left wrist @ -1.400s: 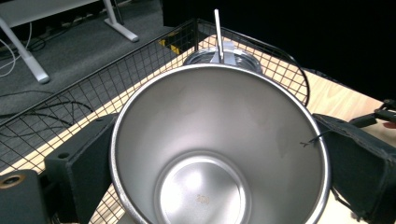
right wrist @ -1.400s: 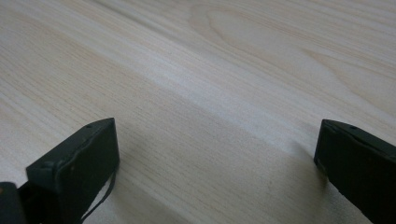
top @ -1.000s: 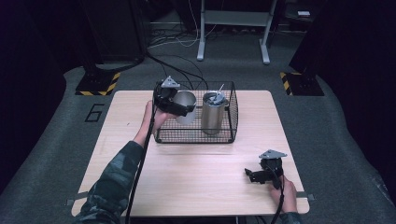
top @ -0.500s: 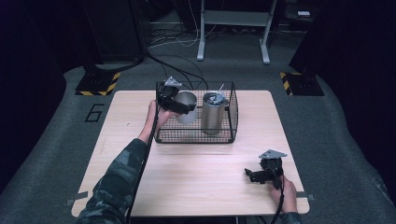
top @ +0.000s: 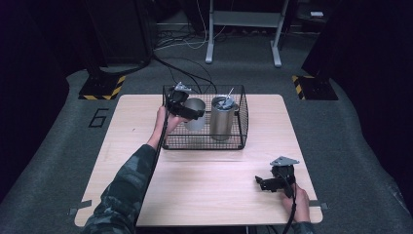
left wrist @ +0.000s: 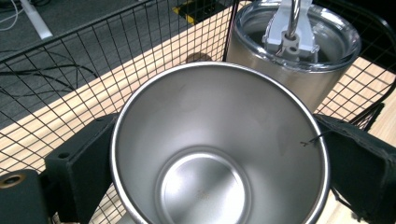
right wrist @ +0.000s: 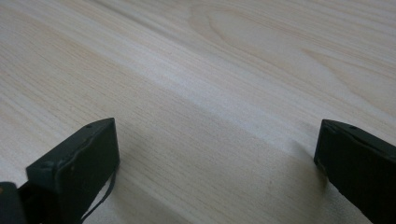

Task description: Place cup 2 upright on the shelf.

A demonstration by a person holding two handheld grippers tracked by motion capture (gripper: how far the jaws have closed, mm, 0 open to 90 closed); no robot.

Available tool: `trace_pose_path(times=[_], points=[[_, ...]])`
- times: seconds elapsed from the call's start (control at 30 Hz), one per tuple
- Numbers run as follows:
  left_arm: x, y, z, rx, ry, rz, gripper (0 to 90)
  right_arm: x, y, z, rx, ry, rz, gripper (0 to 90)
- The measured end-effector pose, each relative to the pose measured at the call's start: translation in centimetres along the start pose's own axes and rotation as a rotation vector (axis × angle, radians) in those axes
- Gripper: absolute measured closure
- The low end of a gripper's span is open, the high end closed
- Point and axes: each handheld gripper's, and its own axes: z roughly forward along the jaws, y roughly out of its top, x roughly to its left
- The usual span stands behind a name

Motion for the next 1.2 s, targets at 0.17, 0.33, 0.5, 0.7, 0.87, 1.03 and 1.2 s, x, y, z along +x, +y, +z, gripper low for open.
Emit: trace_pose_path(times=[0.17,0.33,0.5,0.7,0.87,1.03,1.2], points=[[0.2,-0.2,0.7,0.019,0.004,-0.006,5.9,0.0,0.0,0.0,0.0,0.0,0.0,0.0],[0.5,-0.5,1.4,0.041,0.006,-0.012,5.9,0.0,0.0,0.0,0.0,0.0,0.0,0.0],[0.6,-0.8,2.0,0.065,0.007,-0.018,5.9,0.0,0.0,0.0,0.0,0.0,0.0,0.0],[0.7,-1.1,2.6,0.088,0.013,-0.02,5.9,0.0,0.0,0.0,0.0,0.0,0.0,0.0],[0.9,-1.4,3.1,0.108,0.01,-0.021,5.9,0.0,0.0,0.0,0.0,0.0,0.0,0.0],[1.0,-1.6,3.5,0.118,0.006,-0.029,5.9,0.0,0.0,0.0,0.0,0.0,0.0,0.0],[1.2,-1.6,3.8,0.142,0.013,-0.023,5.9,0.0,0.0,0.0,0.0,0.0,0.0,0.0]])
